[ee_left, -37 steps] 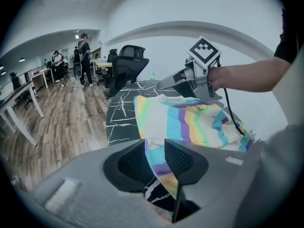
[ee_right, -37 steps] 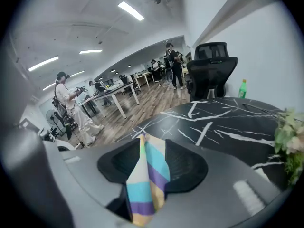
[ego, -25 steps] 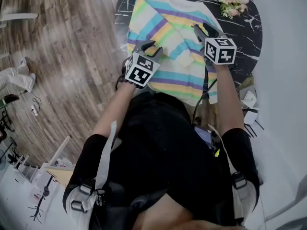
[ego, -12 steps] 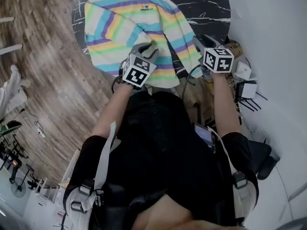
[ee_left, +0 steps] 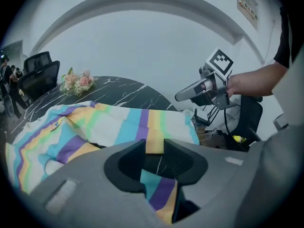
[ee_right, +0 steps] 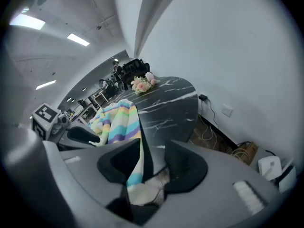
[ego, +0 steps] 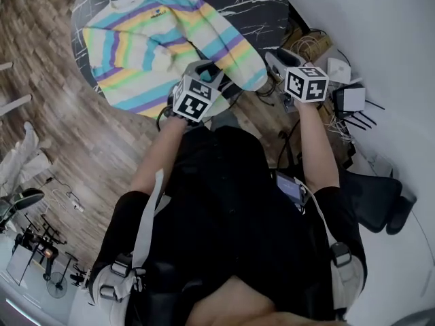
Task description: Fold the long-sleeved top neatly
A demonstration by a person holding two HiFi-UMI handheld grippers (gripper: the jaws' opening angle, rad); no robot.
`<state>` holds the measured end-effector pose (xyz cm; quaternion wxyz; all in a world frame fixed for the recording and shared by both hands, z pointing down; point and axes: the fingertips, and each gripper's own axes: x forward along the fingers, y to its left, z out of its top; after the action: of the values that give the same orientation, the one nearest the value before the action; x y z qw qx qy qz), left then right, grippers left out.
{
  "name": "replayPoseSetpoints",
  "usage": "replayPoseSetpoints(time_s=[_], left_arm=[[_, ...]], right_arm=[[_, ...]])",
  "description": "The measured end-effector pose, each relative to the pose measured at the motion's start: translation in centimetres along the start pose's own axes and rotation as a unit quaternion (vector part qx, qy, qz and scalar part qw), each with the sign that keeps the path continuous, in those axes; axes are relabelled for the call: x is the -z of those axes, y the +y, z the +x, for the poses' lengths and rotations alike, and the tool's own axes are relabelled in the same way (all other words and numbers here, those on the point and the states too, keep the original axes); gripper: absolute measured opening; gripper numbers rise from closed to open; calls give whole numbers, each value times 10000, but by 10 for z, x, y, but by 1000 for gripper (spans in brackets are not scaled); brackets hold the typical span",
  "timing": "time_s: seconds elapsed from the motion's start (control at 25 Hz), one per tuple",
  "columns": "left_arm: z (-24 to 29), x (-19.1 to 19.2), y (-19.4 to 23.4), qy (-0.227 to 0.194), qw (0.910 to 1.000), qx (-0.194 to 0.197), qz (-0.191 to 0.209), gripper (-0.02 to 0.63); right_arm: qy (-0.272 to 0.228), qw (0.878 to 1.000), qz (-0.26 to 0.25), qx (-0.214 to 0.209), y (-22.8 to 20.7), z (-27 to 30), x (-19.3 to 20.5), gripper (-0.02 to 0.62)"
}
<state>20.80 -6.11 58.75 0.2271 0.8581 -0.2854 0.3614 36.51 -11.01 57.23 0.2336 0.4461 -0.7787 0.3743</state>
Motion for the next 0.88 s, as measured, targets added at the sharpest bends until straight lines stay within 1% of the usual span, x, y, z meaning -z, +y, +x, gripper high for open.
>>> replayPoseSetpoints(time_s=[0.12,0.28,0.4,0.64,0.76,0.88], left_arm=[[8,-2,-8,85,9999,33,106,129],[15,1,-15,211,9996,58,190,126],[19,3,-19,312,9992,80,244,122],[20,10,-20,398,9989,42,262,121],[18,15,-20,449,9987,-2,238,120],[16,20,-22,491,9986,-30,199,118]], right_arm=[[272,9993,170,-171,-16,-7,41,166],[523,9964,280,-611,-15,-10,81,172],[565,9926,291,-1033,-3,-9,94,200],[779,9823,-11,-1703,11,5,106,246],[866,9738,5,-2103,19,8,109,252],[1017,9664,69,-2360,26,8,117,252]])
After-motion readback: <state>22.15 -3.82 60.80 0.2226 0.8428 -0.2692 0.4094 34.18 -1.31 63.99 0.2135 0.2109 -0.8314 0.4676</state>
